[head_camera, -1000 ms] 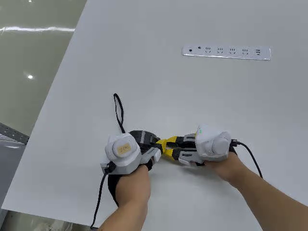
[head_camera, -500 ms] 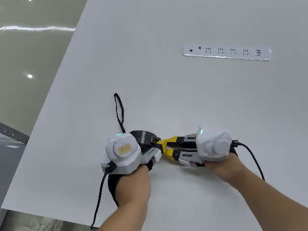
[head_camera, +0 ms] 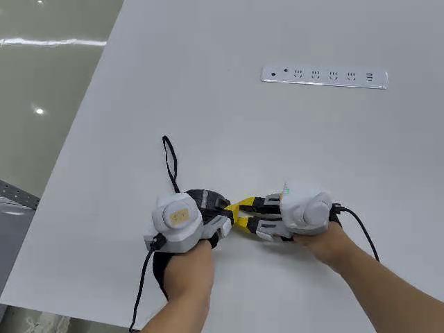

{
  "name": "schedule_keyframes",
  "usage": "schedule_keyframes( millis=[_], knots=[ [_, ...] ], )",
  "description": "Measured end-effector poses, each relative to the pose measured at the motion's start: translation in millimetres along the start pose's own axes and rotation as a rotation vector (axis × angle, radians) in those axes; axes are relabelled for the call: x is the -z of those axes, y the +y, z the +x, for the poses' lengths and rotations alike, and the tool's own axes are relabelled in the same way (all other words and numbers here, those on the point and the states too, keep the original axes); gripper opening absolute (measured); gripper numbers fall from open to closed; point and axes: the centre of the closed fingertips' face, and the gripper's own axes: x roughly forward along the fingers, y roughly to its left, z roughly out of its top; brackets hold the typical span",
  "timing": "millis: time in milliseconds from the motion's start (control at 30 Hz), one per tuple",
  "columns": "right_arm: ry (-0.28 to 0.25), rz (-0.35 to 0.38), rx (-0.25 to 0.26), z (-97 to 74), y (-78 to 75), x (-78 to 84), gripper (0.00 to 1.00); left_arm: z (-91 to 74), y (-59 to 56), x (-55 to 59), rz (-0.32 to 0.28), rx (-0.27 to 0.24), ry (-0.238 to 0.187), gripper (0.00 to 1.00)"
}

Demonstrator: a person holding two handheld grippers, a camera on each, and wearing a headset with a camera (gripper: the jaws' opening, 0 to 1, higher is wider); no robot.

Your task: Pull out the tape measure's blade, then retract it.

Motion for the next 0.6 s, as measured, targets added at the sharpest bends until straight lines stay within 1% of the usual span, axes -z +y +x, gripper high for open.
schedule_keyframes(
  millis=[67, 133, 300, 367, 400, 600],
  knots=[
    [-0.002, 0.005, 0.003, -2.1, -1.3, 0.1, 0.22, 0.2, 0.2, -0.1, 0.001, 0.004, 0.001, 0.71],
    [0.002, 0.004, 0.003, -2.9, -1.2, 0.8, 0.21, -0.7, -0.1, -0.6, 0.003, 0.008, -0.001, 0.71],
    [0.005, 0.003, 0.002, -3.8, 0.5, 1.1, 0.22, -0.5, -0.1, -1.9, 0.009, 0.018, -0.006, 0.71],
    [0.005, 0.008, 0.003, -4.2, 0.3, 0.9, 0.22, -1.9, -0.7, -4.2, 0.023, 0.019, -0.013, 0.71],
    [0.005, 0.012, 0.003, -4.4, 0.6, 0.4, 0.23, -2.1, -0.2, -5.3, 0.019, 0.02, -0.018, 0.71],
    [0.008, 0.019, 0.01, -5.2, -2.0, 0.3, 0.23, -2.2, 0.0, -5.1, 0.018, 0.021, -0.015, 0.7]
  ],
)
